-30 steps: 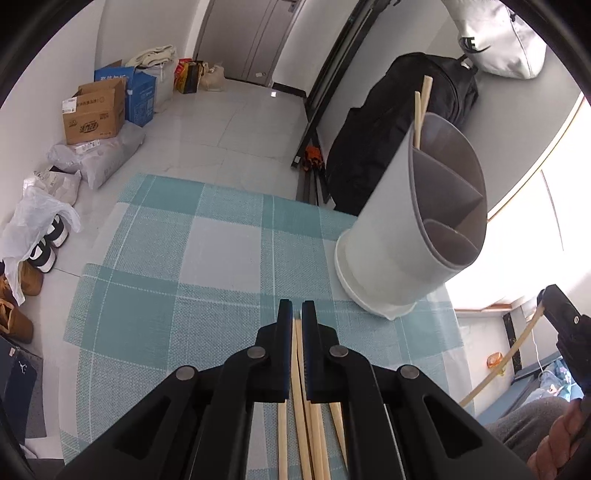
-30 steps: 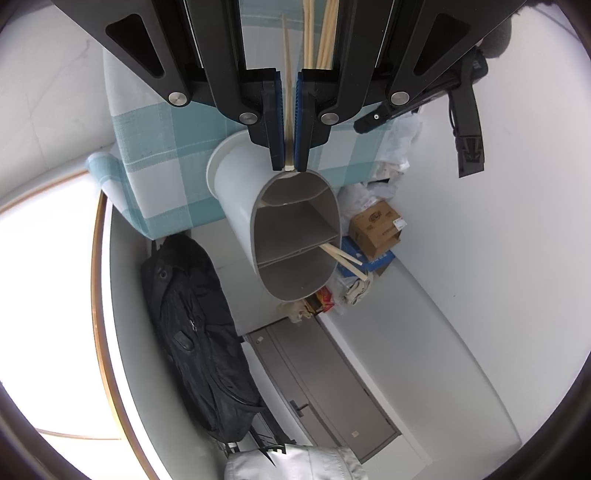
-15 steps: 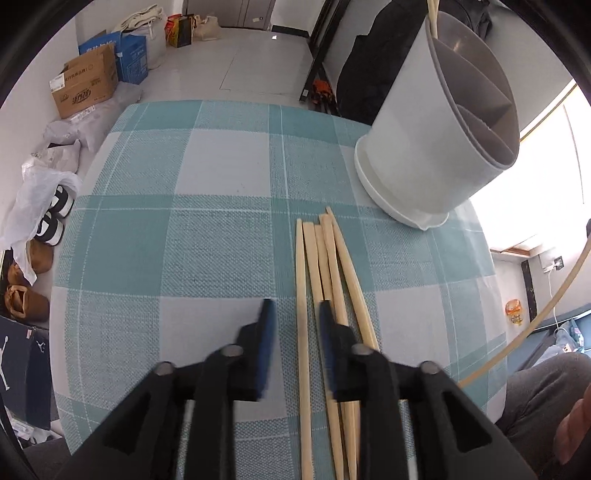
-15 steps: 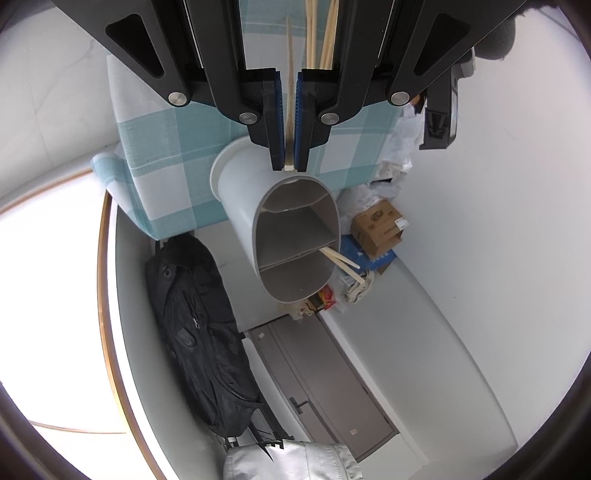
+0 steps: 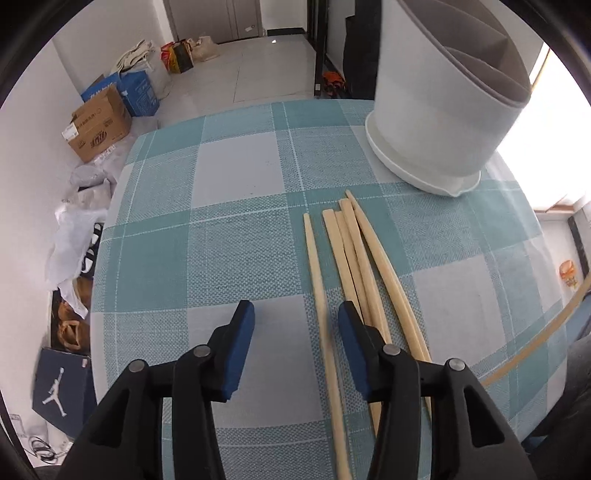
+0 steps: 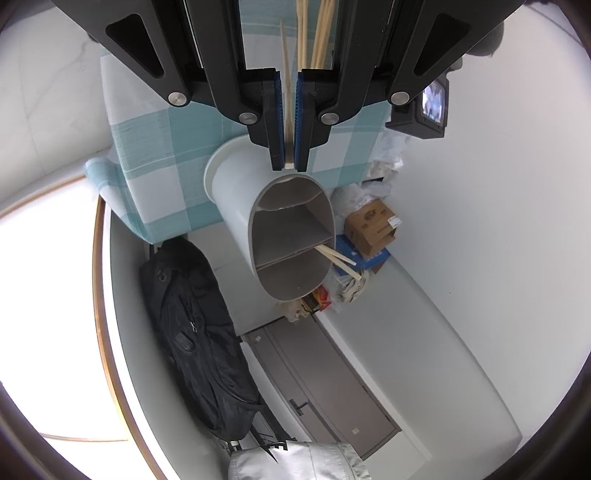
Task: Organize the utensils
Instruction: 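Carry the chopsticks in both grippers toward the white utensil holder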
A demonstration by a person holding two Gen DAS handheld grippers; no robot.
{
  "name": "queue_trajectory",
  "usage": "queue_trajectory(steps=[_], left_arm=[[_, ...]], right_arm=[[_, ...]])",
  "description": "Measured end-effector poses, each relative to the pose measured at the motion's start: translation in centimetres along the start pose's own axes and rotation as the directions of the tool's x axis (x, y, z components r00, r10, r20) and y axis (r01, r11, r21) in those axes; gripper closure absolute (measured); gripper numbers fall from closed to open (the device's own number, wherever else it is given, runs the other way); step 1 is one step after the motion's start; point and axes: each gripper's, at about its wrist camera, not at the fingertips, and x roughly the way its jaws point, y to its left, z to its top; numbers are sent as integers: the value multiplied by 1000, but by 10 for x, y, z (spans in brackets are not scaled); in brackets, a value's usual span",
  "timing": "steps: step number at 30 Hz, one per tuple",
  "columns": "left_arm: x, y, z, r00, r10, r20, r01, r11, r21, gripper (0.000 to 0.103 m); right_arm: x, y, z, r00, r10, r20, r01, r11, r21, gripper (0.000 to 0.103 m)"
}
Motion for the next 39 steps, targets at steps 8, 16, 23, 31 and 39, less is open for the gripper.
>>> queue_trajectory(steps=[8,16,23,31,39], left_arm=[[10,11,21,1000,-5,8,5,1000,6,72],[9,4,24,999,-37,20,36,999,28,102],[-16,21,24,985,-87,149,99,992,-78,102],[-86,28,7,923,-112,369,166,979,-117,102],[-101,33,8,886,-139,443,195,977,-84,102]], right_arm=[[3,2,1,1000,12,-13,-12,1000,2,99],[7,-2,4,1000,12,-24,-12,1000,20,99],[5,0,3,1000,8,-13,-8,1000,9,98],[-1,9,0,1000,-2,21,3,999,-41,99],[-5,21,-9,999,-12,42,16,995,-94,99]])
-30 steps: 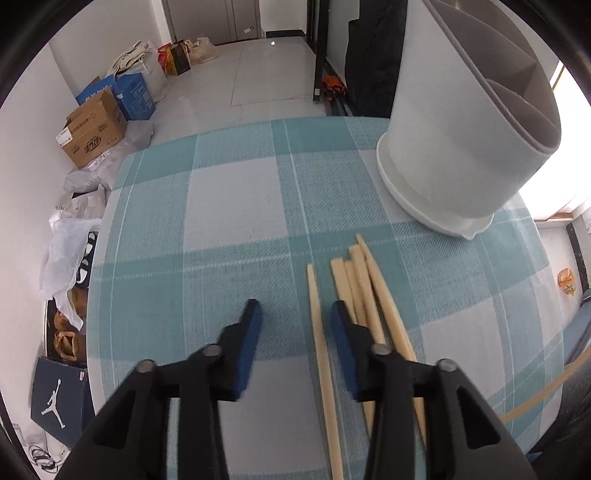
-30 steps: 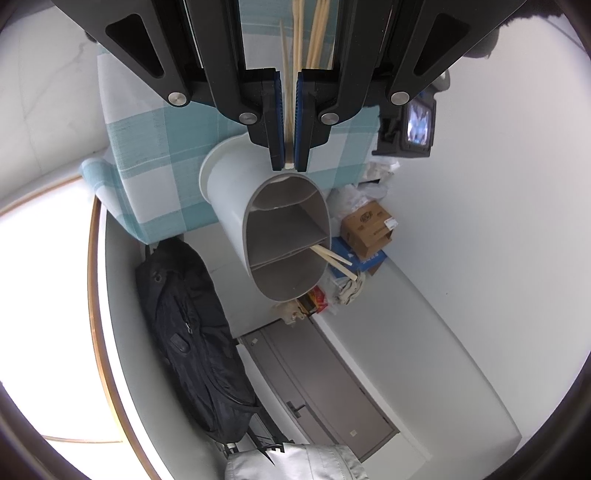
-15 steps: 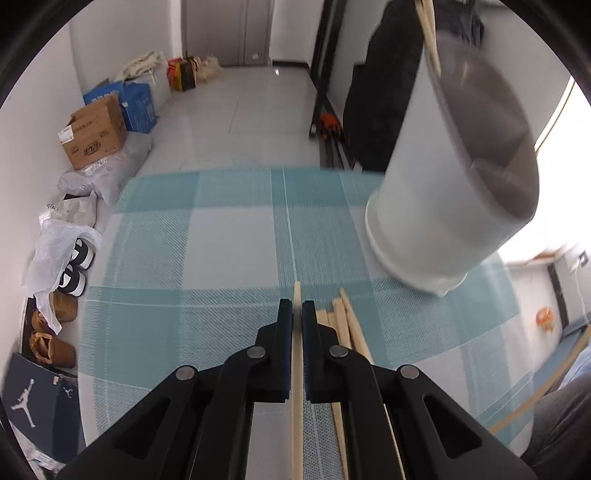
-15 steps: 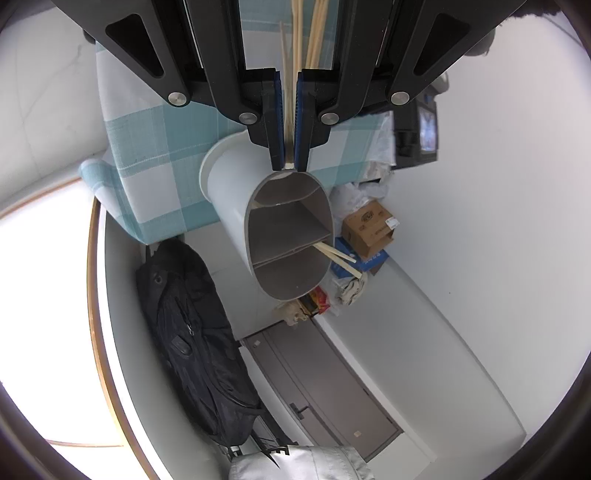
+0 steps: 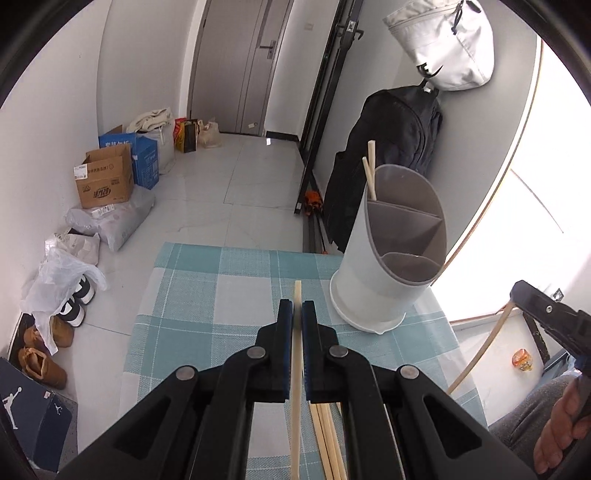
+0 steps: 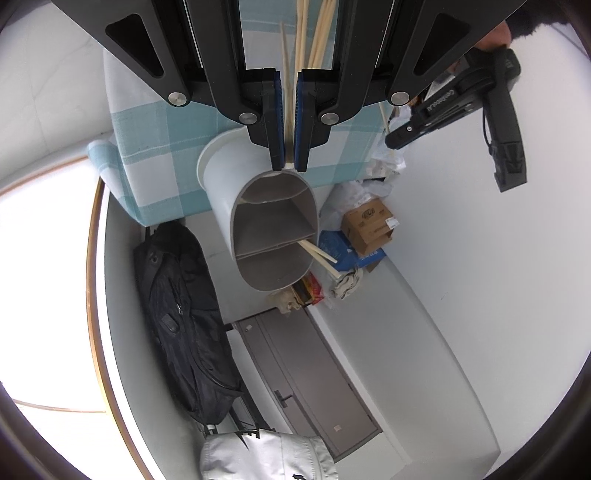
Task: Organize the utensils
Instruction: 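Carry the chopsticks in both grippers toward the white utensil holder, then lower the held chopsticks into the holder compartments with both grippers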
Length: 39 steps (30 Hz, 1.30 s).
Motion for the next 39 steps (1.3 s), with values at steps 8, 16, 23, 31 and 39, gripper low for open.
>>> queue_trajectory(steps=[8,16,23,31,39], left_arm=[[-26,-6,-1,997,-44,69,40,998,50,102],[-48,-19,5,987,-77,142,63,993,96,102],[-57,-33,18,978,-101,182,77,988,130,102],[-71,-50,43,970,-129,208,101,985,142,102],[-82,-68,86,963,-149,224,120,983,140,102]], right_arm=[[-6,13,-1,1000,-6,24,7,999,-39,99],[-13,24,3,999,-9,54,12,998,-62,99],[-21,31,17,996,-4,90,12,997,-80,99],[-38,41,53,989,10,145,5,995,-104,99],[-48,58,105,981,26,193,3,989,-146,99]])
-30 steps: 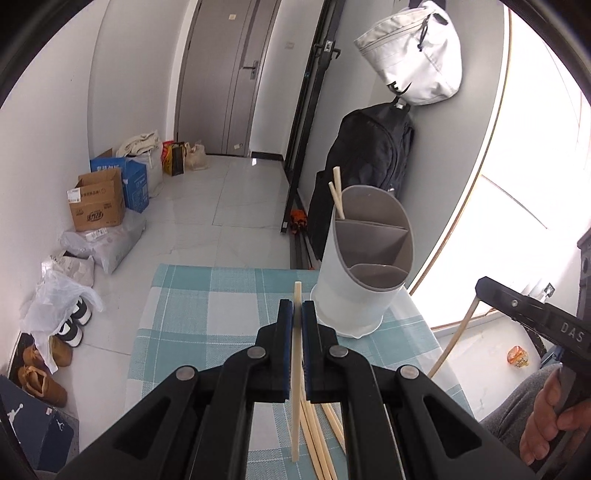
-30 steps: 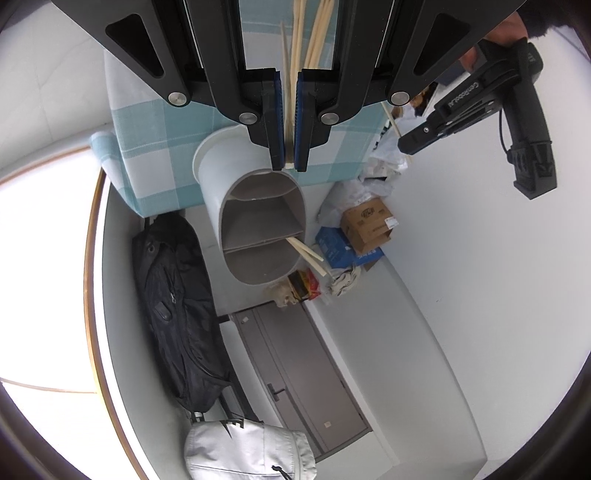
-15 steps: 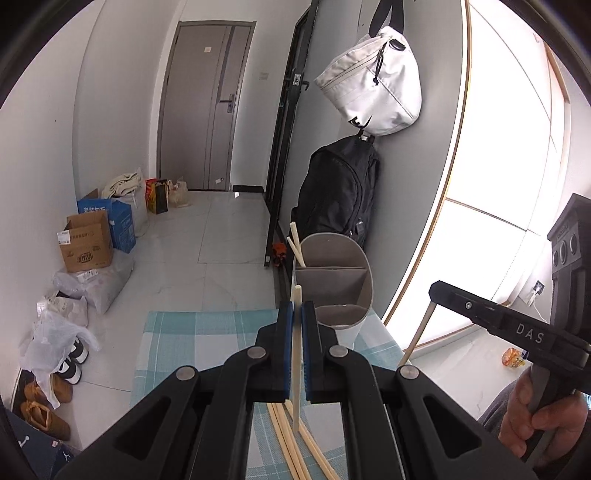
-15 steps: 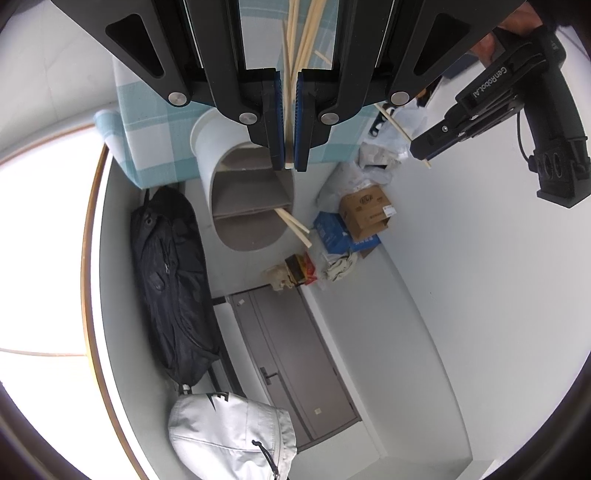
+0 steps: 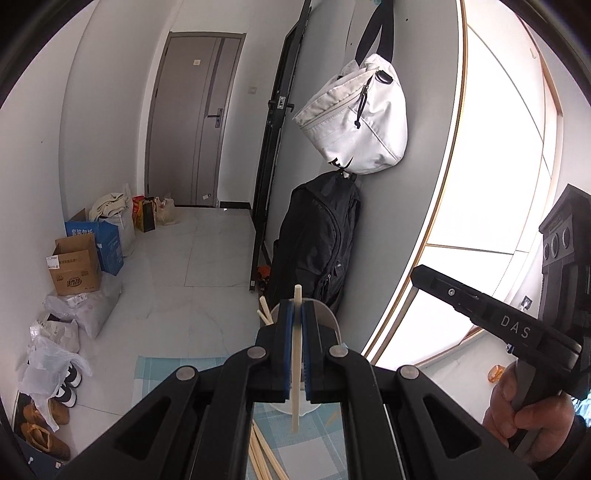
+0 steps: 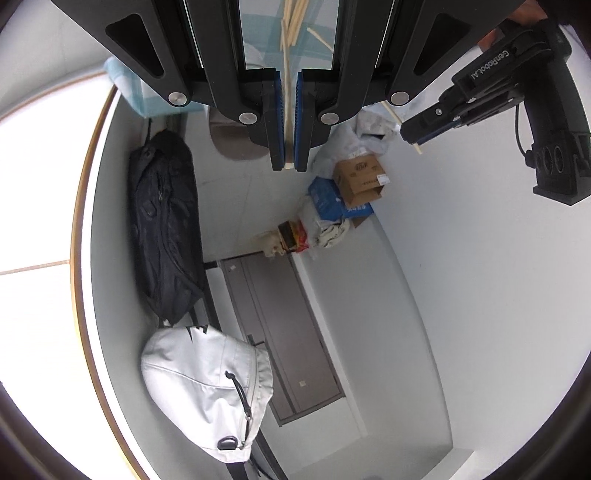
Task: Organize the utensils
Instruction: 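Lower the held chopsticks into the holder compartments with both grippers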
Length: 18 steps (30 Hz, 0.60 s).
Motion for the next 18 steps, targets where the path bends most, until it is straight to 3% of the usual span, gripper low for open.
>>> queue_trajectory(steps=[9,18], left_arm=[[18,-13,46,1000,-20,22,20,1000,8,102],[53,-9,71,1000,-26,13,26,1000,13,102]], right_arm=[[20,-13,51,1000,6,26,-7,1000,14,99],[51,-32,87,999,-8,36,8,1000,19,99]])
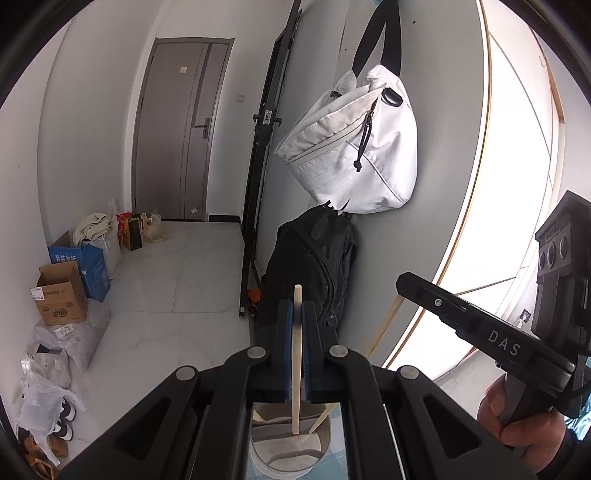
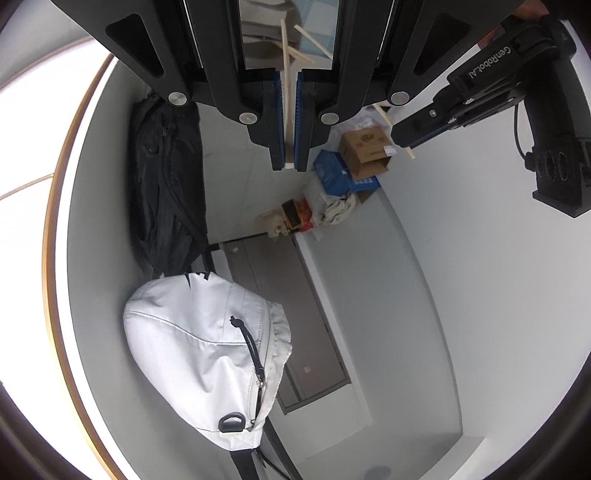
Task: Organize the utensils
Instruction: 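Lower the held chopsticks into the holder compartments with both grippers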
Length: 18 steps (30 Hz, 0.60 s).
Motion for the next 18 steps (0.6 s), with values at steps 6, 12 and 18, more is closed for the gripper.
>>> queue_trajectory(steps=[6,12,18], left_arm=[[25,8,-3,1000,-15,-20,15,1000,-14,102],[48,14,-18,998,-31,-47,31,999,-11,102],[63,26,-30,998,-22,-67,21,1000,-17,102]], right_arm=[[27,-13,3,1000,-21,-15,21,1000,-4,99],[55,-22,-9,999,-16,-44,15,1000,-24,99],[79,-26,-23,997,-18,-81,13,998,-59,99]])
